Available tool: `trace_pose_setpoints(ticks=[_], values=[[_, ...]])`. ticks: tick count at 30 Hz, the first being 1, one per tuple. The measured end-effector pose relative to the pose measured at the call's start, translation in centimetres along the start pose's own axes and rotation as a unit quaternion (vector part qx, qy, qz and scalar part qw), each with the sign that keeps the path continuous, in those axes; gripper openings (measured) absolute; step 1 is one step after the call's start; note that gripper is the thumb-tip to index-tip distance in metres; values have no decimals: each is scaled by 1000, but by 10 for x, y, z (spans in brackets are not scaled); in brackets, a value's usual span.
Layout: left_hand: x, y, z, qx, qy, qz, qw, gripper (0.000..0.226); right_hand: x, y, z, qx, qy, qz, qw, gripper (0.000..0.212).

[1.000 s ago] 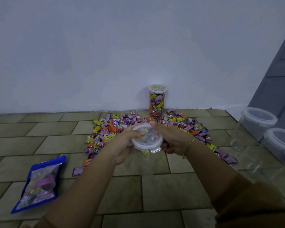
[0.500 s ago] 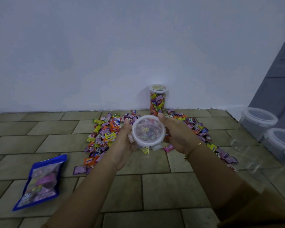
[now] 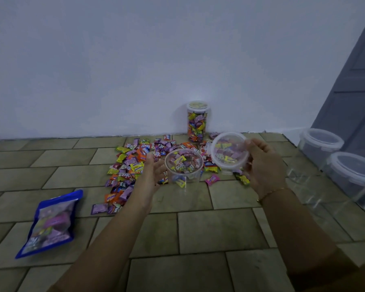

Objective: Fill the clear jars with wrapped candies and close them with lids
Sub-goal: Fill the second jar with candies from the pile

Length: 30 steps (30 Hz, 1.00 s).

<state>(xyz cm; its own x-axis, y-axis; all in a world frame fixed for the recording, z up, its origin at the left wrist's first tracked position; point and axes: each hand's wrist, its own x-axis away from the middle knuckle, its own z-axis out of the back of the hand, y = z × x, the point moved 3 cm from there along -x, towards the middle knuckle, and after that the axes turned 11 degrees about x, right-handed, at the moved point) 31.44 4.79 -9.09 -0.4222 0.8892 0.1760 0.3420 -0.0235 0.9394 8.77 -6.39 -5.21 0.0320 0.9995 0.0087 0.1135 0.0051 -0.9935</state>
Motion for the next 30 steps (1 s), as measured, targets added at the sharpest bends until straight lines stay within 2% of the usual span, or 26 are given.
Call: trace_pose_setpoints(ticks=[2, 5, 6, 8, 9, 11, 13, 15, 18, 20, 21, 23, 25, 27, 30], values=[[0, -10, 12, -53, 54, 4, 997, 53, 4, 7, 9, 51, 28, 17, 998, 27], [9, -26, 27, -138, 105, -39, 984, 30, 23, 19, 14, 162, 16, 76, 984, 34], [13, -33, 31, -164, 105, -59, 979, 29, 31, 26, 14, 242, 4, 109, 964, 35], [21, -42, 37, -264, 100, -96, 955, 27, 46, 43, 11, 396, -17, 181, 900, 34], [22, -48, 41, -336, 100, -114, 929, 28, 53, 51, 9, 451, -25, 222, 864, 33], [27, -56, 46, -490, 99, -132, 856, 34, 67, 65, 4, 517, -54, 308, 797, 32], [33, -60, 52, -575, 121, -127, 799, 42, 78, 83, 3, 553, -71, 365, 745, 31], [39, -59, 56, -600, 153, -124, 775, 54, 81, 96, 4, 612, -90, 353, 702, 26], [37, -58, 66, -621, 187, -114, 752, 71, 86, 101, 0, 675, -127, 306, 659, 33], [32, -55, 72, -632, 200, -99, 742, 78, 84, 95, -3, 677, -134, 299, 659, 16], [29, -55, 75, -637, 205, -90, 738, 81, 80, 94, -4, 665, -133, 296, 673, 11], [22, -54, 78, -642, 202, -69, 737, 84, 68, 91, -6, 626, -132, 290, 712, 28], [15, -54, 78, -650, 187, -63, 734, 88, 53, 84, -8, 607, -122, 278, 735, 26], [8, -54, 73, -660, 171, -77, 727, 90, 36, 79, -11, 620, -126, 237, 737, 22], [-3, -54, 64, -668, 142, -83, 726, 88, 12, 82, -20, 648, -162, 166, 725, 35]])
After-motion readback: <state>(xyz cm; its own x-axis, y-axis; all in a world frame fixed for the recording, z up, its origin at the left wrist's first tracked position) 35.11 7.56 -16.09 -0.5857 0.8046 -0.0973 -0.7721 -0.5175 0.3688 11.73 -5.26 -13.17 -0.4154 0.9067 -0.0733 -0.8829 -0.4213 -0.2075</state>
